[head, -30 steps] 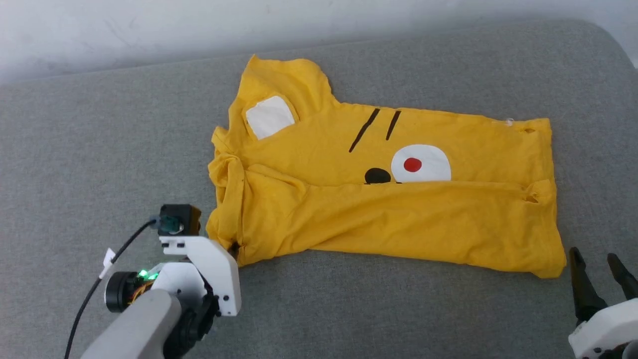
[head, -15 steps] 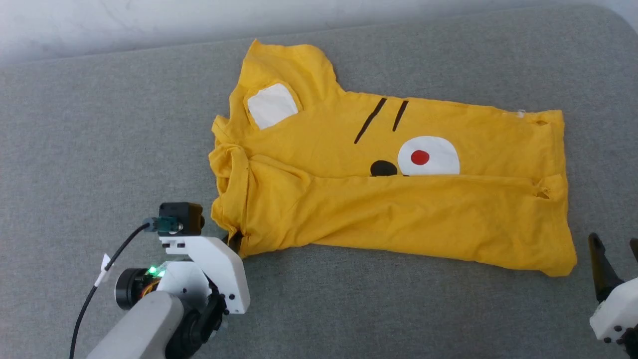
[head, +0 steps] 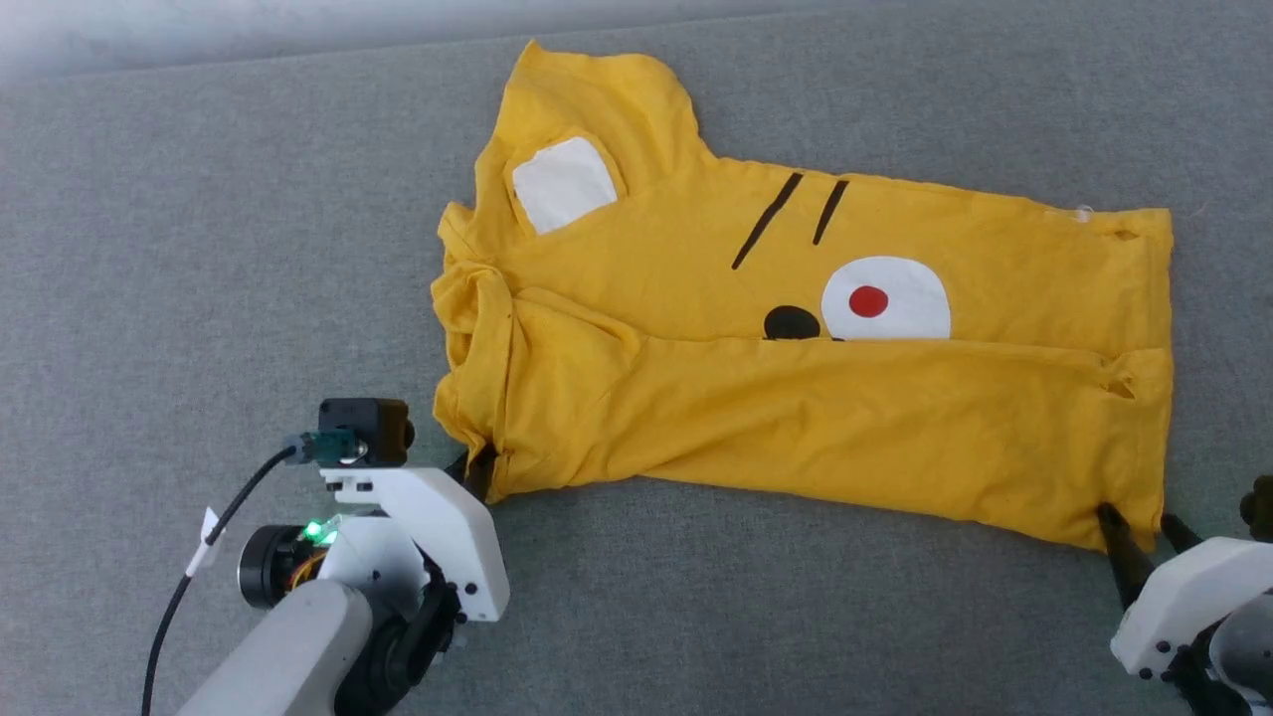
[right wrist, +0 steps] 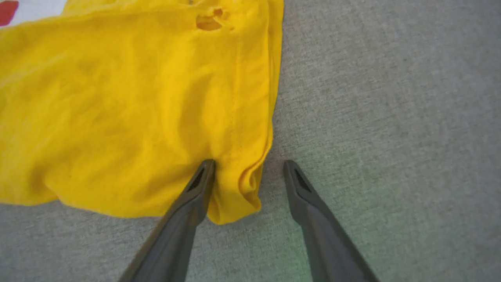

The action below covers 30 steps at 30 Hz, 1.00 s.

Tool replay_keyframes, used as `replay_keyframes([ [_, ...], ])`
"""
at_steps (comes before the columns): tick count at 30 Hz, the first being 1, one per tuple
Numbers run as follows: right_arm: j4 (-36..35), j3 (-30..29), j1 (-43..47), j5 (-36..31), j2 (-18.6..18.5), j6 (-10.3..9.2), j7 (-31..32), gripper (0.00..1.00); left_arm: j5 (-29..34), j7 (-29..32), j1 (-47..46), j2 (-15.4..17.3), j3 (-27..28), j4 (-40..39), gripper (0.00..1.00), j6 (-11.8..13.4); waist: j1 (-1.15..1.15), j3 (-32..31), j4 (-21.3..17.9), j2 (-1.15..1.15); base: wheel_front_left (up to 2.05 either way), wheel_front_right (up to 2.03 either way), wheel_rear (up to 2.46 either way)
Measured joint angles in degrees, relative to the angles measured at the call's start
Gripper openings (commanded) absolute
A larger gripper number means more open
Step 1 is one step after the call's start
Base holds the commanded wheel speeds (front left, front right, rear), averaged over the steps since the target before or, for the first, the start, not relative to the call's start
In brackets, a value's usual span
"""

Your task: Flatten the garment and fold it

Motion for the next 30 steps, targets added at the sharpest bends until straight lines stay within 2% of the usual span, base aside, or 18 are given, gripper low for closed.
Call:
replay_keyframes([
  [1, 0.58, -0.08, -0.47, 0.01, -0.03, 0.0, 0.14, 0.0, -0.01, 0.0, 0.01, -0.05, 0.04, 0.09, 0.0, 0.0, 0.0, -0.03, -0.01, 0.0, 0.0, 0.0, 0.0],
  [9, 2.05, -0.73, -1.85, 1.33, -0.14, 0.08, 1.04, 0.0, -1.2, -1.66, 0.96, -0.64, 1.38, 0.99, 0.0, 0.24, 0.0, -1.61, -0.09, 0.0, 0.0, 0.0, 0.0],
  [16, -2.22, -2.67, -1.04, 2.01, -1.27, 0.09, 1.74, 0.0, -2.86, -3.98, 5.8, 0.07, 4.53, -2.34, 0.0, 2.18, 0.0, -4.52, -0.05, 0.0, 0.0, 0.0, 0.0],
  [23, -7.89, -5.32, 4.65, 2.5, -0.41, 0.14, 5.67, 0.0, -6.0, -5.57, 16.42, 1.53, 7.17, -9.43, 0.0, 4.7, -0.01, -7.4, 0.83, 0.0, 0.0, 0.0, 0.0],
  [26, -9.36, -6.56, 7.16, 2.87, 0.26, 0.15, 7.36, 0.0, -7.35, -6.61, 22.35, 1.32, 7.91, -11.67, 0.0, 6.1, -0.01, -8.11, 1.37, 0.0, 0.0, 0.0, 0.0],
  [30, -9.69, -7.37, 9.58, 2.75, 0.59, 0.15, 8.51, 0.0, -9.18, -8.01, 27.55, 0.25, 8.13, -12.45, 0.0, 6.37, -0.01, -8.58, 2.3, 0.0, 0.0, 0.0, 0.0],
])
